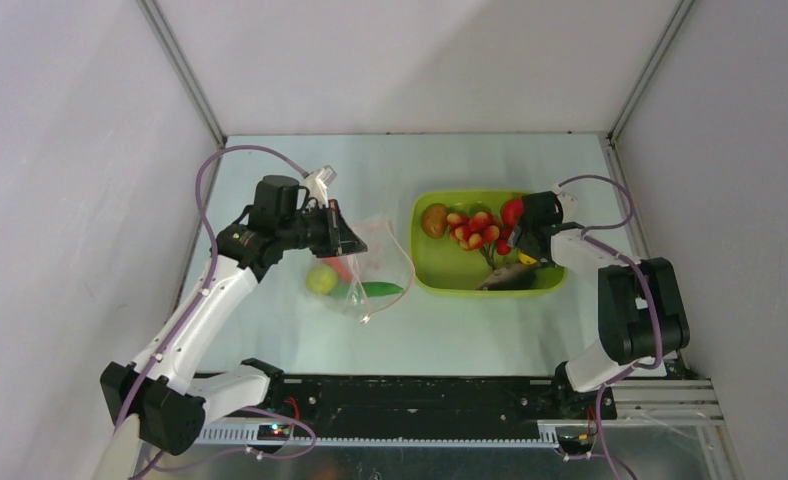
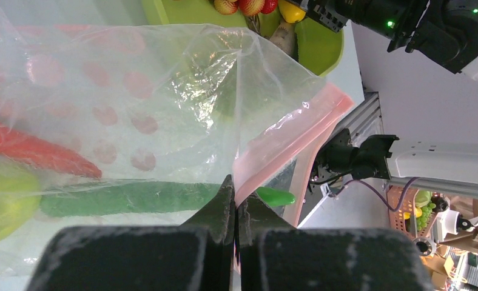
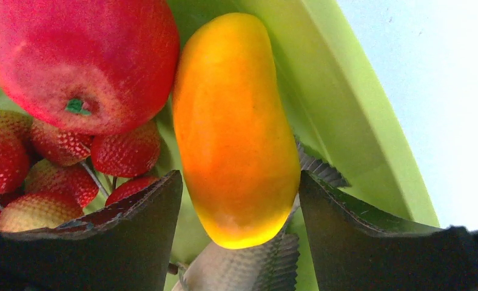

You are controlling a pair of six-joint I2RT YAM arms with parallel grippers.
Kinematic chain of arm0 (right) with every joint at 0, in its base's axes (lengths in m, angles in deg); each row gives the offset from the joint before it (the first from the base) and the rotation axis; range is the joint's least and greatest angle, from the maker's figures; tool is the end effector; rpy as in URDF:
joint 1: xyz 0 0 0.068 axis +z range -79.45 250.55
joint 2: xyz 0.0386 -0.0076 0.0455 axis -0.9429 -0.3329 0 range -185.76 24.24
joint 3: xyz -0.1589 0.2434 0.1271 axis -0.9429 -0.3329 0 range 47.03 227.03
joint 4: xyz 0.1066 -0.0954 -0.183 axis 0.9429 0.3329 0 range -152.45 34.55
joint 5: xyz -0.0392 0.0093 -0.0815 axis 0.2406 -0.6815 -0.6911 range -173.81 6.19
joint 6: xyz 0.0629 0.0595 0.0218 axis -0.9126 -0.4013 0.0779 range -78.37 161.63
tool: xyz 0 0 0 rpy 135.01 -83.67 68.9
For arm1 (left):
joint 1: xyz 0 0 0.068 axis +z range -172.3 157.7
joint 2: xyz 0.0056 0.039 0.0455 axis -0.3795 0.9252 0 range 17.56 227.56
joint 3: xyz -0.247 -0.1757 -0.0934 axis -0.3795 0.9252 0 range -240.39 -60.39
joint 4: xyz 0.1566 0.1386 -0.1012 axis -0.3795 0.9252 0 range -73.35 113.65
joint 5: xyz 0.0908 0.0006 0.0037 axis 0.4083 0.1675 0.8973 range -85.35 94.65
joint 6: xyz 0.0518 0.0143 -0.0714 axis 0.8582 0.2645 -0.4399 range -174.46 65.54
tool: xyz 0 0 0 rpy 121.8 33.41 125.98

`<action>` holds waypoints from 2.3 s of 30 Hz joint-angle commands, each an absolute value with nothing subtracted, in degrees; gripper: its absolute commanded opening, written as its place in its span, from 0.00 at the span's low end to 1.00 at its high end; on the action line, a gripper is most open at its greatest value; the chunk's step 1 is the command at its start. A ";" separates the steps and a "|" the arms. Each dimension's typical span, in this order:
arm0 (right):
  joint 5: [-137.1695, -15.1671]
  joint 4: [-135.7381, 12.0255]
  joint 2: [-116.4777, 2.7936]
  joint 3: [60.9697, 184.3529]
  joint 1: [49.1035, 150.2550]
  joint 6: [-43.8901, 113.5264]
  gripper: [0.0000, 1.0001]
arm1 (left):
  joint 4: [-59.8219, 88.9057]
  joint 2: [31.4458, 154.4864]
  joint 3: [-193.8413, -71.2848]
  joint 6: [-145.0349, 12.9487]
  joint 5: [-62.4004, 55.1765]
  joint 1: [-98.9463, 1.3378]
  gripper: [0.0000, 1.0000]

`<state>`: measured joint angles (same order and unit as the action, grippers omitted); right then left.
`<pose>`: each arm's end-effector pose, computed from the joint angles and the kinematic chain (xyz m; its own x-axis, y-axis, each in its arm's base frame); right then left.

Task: Place the food in the zip-top bag and seal the zipper
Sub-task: Pick up the fake fruit from the bin, then place the fake fruit in the zipper food storage bag.

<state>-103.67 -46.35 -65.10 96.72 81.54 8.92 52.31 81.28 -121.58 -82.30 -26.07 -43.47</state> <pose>0.3026 0.0312 0.2101 -0.6782 0.3861 -0.6253 0.4456 0.8926 0.0678 0.1820 -0.1140 0.3536 -0.8297 -0.1092 -0.5475 0.3362 0.6851 -0.6462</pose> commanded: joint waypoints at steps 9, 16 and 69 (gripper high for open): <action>-103.87 -49.36 -67.58 96.95 80.20 5.63 0.47 | 50.85 79.75 -123.20 -81.24 -27.81 -43.67 0.00; -103.81 -44.83 -57.54 96.91 81.05 7.55 0.34 | 50.62 79.60 -123.08 -81.42 -27.90 -43.67 0.00; -102.19 -48.71 -47.46 110.22 132.34 -6.18 0.56 | 50.09 79.29 -122.67 -81.83 -28.79 -43.67 0.00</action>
<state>-96.65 -46.99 -46.85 107.71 131.68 -1.15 51.47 80.78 -121.58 -82.36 -27.10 -43.47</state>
